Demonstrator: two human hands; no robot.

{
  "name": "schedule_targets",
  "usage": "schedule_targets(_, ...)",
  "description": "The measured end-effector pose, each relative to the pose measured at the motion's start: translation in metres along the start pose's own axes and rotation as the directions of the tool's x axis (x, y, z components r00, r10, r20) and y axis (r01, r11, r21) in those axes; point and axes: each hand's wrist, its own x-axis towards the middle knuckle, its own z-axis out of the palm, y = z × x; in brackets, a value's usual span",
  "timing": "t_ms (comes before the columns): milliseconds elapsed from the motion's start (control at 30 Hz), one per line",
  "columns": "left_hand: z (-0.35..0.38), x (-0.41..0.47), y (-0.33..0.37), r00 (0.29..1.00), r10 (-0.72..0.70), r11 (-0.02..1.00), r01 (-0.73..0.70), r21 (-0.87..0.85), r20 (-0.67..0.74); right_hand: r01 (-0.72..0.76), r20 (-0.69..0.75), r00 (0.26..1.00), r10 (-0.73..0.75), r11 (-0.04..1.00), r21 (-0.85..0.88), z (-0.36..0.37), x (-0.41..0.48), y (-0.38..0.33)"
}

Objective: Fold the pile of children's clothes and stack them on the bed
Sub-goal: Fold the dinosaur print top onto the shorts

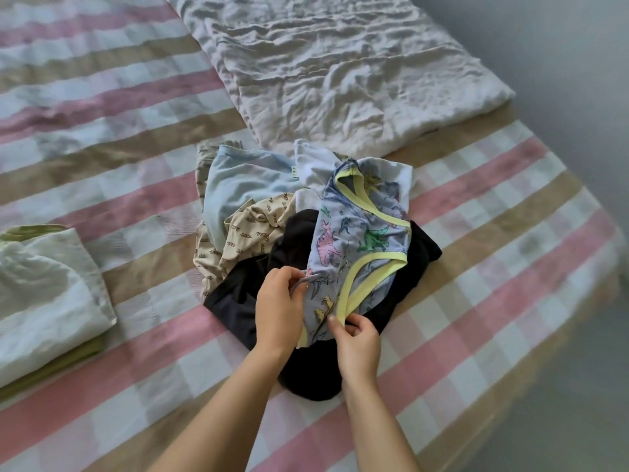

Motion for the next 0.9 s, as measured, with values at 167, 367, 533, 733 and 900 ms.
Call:
schedule_targets(167, -0.03, -0.012, 0.018, 0.987, -0.161, 0.952, 0.155, -0.265, -0.002, 0.174, 0.005, 0.984, -0.176, 0.976, 0.13, -0.004, -0.033, -0.038)
schedule_targets(367, -0.121, -0.061, 0.036, 0.989, -0.148, 0.82, 0.108, -0.561, -0.026, 0.504, 0.127, 0.844, -0.522, 0.851, 0.151, -0.001, -0.117, -0.091)
schedule_targets(533, -0.207, -0.128, 0.036, 0.961, -0.188, 0.741, 0.002, -0.671, -0.205, 0.495, 0.438, 0.694, -0.571, 0.82, 0.287, 0.011, -0.2, -0.098)
schedule_targets(733, -0.262, -0.209, 0.01, 0.901, -0.259, 0.773, -0.023, -0.635, -0.348, 0.428, 0.624, 0.563, -0.541, 0.837, 0.339, 0.025, -0.271, -0.071)
schedule_targets(900, -0.254, -0.248, -0.04, 0.915, -0.307, 0.792, 0.093, -0.603, -0.262, 0.429, 0.715, 0.581, -0.389, 0.893, 0.137, 0.044, -0.278, -0.023)
